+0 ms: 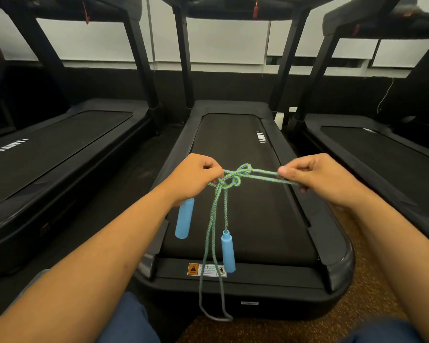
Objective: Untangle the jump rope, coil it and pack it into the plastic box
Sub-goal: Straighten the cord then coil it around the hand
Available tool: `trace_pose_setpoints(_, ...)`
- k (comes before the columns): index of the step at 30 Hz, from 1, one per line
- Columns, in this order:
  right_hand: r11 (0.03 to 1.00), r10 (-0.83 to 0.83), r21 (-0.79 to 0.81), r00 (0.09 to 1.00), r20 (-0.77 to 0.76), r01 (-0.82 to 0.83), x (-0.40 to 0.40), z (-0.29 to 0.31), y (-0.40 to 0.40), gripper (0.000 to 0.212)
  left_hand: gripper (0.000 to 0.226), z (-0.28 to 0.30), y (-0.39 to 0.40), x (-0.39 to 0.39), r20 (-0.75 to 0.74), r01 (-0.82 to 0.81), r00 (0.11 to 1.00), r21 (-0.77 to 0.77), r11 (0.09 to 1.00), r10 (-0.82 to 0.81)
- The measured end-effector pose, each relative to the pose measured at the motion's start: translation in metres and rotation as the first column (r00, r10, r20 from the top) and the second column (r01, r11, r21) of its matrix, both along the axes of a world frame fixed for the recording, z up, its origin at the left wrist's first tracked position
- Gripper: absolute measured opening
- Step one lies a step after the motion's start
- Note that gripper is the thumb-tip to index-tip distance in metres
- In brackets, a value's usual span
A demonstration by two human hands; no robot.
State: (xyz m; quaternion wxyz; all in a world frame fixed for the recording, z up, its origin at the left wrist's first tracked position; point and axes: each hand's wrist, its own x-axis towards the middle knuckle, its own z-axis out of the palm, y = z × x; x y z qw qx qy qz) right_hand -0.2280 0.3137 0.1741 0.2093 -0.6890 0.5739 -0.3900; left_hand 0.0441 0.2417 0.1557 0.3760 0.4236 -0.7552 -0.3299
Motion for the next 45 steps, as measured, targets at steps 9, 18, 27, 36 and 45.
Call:
trace_pose_setpoints(9,0.968,0.215,-0.143,0.378,0.901,-0.208,-0.012,0.009,-0.004,0.039,0.019,-0.002,-0.014,0.014,-0.074,-0.119,0.99,0.039,0.992,0.122)
trace_pose_setpoints(18,0.985,0.137,-0.008,0.746,0.652,-0.174,-0.01,0.018,0.014,0.017,0.02,-0.003,-0.011,0.012,-0.029,-0.117,0.993,-0.017,0.993,0.116)
trace_pose_setpoints(27,0.927,0.218,0.152,0.822,0.526,-0.344,-0.025,0.016,0.021,0.026,0.021,-0.005,-0.014,0.012,-0.014,-0.156,0.988,-0.012,0.988,0.156)
trace_pose_setpoints(36,0.959,0.148,-0.056,0.325,0.934,-0.278,0.015,0.007,-0.005,0.054,0.023,-0.004,-0.007,0.002,-0.049,-0.154,0.987,0.025,0.988,0.156)
trace_pose_setpoints(45,0.978,0.043,0.184,0.965,0.259,-0.093,0.051,-0.016,-0.006,0.029,0.024,-0.001,-0.001,-0.008,-0.096,-0.107,0.989,0.034,0.994,0.11)
